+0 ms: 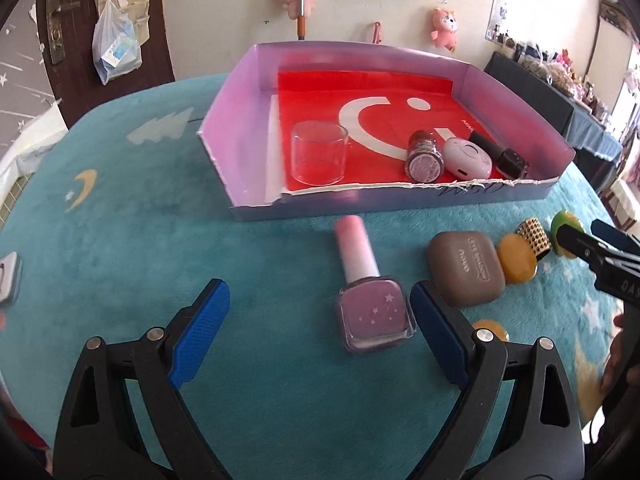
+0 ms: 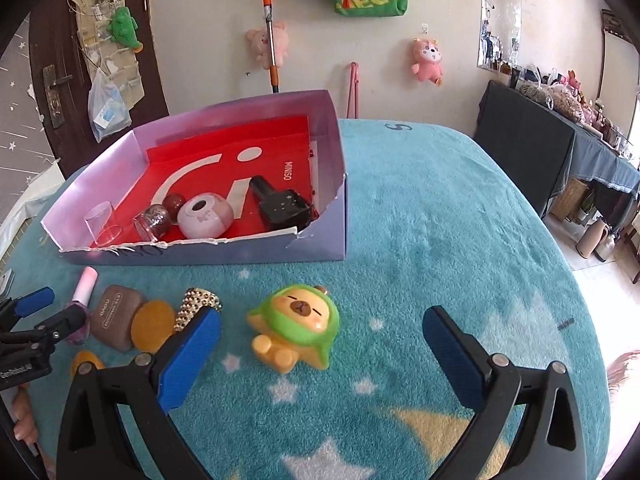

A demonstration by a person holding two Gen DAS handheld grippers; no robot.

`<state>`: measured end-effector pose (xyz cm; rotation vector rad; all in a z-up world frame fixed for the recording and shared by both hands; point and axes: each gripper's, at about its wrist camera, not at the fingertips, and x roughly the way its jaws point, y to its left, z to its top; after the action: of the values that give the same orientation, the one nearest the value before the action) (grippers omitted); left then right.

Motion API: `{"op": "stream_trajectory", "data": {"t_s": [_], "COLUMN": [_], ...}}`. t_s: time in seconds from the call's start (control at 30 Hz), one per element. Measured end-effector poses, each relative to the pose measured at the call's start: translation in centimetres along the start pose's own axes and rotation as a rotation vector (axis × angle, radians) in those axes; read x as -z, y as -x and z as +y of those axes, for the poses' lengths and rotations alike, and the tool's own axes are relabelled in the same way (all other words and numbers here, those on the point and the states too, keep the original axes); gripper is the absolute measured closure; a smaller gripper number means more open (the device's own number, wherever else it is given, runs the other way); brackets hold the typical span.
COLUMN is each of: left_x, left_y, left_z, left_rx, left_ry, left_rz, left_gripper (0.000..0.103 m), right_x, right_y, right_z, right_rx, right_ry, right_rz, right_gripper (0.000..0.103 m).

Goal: Organize rigid objects
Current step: 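Grasp the pink nail polish with the left tool while the right tool grasps the green-hooded toy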

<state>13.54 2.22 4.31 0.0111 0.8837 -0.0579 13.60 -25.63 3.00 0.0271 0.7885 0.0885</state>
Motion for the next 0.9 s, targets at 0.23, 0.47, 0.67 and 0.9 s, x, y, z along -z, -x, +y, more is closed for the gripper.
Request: {"op": "stream_trajectory", "data": {"t_s": [0.23, 0.47, 0.67, 0.9], "left_x": [-0.1, -0.3, -0.7, -0.6], "left_y": [-0.6, -1.5, -1.8, -1.5], "left_z": [-0.5, -0.7, -1.0, -2.0], "left_rx": [0.007, 0.052, 0.061, 0.093], "left_ry": [-0.018, -0.017, -0.016, -0.051], "left_rz": [0.009, 0.036, 0.022, 0.005], "left_gripper": [0.011, 0.028, 0.042, 0.068], "right_x": [-0.2, -0.1, 0.0, 0.5], "right_y": [-1.0, -1.3, -1.3, -1.2], "right_z": [-0.2, -0.2, -0.1, 0.5], "right_rx": [-0.009, -0.034, -0.053, -0.126], "right_ry": [-0.012, -0.016, -0.011, 0.016], "right_rz": [0.040, 0.050, 0.054, 0.070], "right_gripper": [0.000, 0.012, 0.023, 0.051]}}
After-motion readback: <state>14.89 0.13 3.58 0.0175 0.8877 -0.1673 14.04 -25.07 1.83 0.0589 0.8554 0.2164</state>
